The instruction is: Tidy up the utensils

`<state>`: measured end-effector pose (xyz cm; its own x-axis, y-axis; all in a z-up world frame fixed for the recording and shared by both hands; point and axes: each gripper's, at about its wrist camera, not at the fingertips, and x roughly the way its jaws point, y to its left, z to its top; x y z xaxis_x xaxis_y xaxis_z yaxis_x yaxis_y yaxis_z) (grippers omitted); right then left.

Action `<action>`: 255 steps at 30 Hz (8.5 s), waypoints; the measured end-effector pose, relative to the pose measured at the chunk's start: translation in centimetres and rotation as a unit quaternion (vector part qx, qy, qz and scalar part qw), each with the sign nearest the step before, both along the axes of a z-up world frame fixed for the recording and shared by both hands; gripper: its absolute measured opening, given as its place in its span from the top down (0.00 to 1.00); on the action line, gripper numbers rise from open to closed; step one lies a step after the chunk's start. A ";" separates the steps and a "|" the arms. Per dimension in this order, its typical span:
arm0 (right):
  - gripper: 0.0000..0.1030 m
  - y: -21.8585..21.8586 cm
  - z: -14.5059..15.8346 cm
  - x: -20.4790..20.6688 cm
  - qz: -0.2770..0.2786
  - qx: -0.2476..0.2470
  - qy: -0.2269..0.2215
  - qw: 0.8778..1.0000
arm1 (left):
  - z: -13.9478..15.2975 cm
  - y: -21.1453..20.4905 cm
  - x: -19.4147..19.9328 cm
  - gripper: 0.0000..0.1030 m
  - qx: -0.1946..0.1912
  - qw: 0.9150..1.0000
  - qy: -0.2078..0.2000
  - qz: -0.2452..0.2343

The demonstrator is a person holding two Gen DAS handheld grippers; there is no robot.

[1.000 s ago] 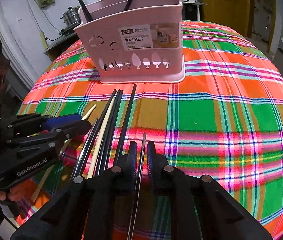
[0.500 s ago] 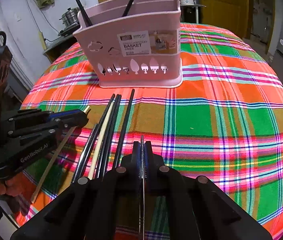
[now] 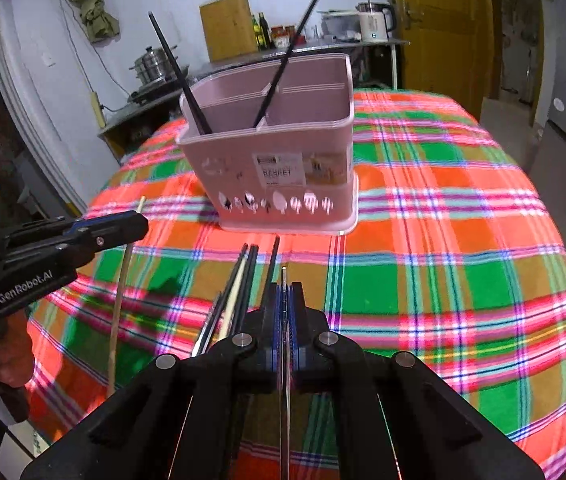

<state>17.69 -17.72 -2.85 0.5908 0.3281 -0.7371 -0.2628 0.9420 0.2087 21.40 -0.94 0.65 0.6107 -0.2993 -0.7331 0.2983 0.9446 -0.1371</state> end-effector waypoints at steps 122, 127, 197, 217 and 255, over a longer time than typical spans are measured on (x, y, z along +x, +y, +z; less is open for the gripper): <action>0.88 -1.6 9.9 2.3 -0.022 0.050 -0.132 0.990 | 8.4 3.3 0.3 0.93 -0.053 0.993 -0.093 0.046; 0.88 -2.2 8.8 0.4 -0.023 0.048 -0.122 0.991 | 6.3 2.7 -1.8 0.93 -0.041 0.995 -0.079 0.037; 0.88 -0.4 -3.5 -1.6 0.007 0.037 0.018 0.999 | -9.5 0.1 -1.4 0.95 0.004 0.994 0.074 0.077; 0.89 3.3 -6.1 4.0 0.022 -0.005 0.050 0.998 | -9.8 3.5 1.9 0.95 -0.012 0.991 0.088 0.104; 0.94 1.1 1.9 3.1 0.013 0.006 -0.019 1.000 | -0.5 2.3 1.7 0.96 -0.013 0.998 0.014 0.055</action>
<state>20.79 -16.61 -0.94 0.6093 0.3530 -0.7100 -0.2950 0.9321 0.2102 23.10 1.38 0.13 0.6198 -0.2517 -0.7433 0.1893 0.9671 -0.1697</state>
